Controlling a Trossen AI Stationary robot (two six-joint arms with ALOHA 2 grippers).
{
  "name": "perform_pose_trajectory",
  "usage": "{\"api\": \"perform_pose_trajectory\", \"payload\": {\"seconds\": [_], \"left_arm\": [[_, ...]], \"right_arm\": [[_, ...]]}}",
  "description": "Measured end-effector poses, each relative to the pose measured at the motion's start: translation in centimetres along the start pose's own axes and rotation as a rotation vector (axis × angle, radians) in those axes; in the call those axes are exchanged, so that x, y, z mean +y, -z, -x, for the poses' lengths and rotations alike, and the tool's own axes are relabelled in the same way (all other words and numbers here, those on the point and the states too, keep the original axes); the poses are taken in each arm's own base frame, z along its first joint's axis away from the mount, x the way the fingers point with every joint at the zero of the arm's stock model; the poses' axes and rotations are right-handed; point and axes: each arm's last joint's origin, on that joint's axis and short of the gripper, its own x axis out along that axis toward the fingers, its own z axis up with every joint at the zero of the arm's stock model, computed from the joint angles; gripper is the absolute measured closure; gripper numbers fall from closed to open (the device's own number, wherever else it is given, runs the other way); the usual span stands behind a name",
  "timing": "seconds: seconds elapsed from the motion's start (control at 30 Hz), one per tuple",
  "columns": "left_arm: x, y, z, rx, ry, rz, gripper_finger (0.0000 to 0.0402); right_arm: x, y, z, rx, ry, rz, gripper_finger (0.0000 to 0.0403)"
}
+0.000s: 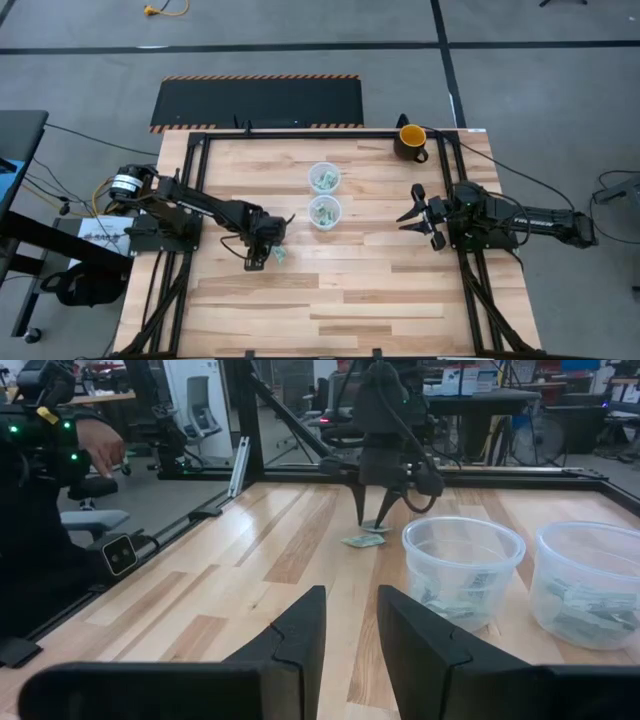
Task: Pick and place items into bin
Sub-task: Put the green stevia packet into the bottom transparent bin
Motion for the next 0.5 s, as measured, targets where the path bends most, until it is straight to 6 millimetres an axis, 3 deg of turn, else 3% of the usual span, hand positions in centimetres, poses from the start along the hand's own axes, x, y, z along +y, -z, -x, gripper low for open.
{"api": "perform_pose_trajectory", "payload": {"seconds": [0.27,0.5], "left_arm": [[0.0,-0.05,0.0,-0.008,-0.027,-0.01,0.0246],[0.28,-0.13,-0.02,-0.024,-0.122,-0.013,0.0243]], "right_arm": [[0.0,-0.01,0.0,0.0,0.0,0.0,0.0316],[0.0,-0.01,0.0,0.0,0.0,0.0,0.0316]]}}
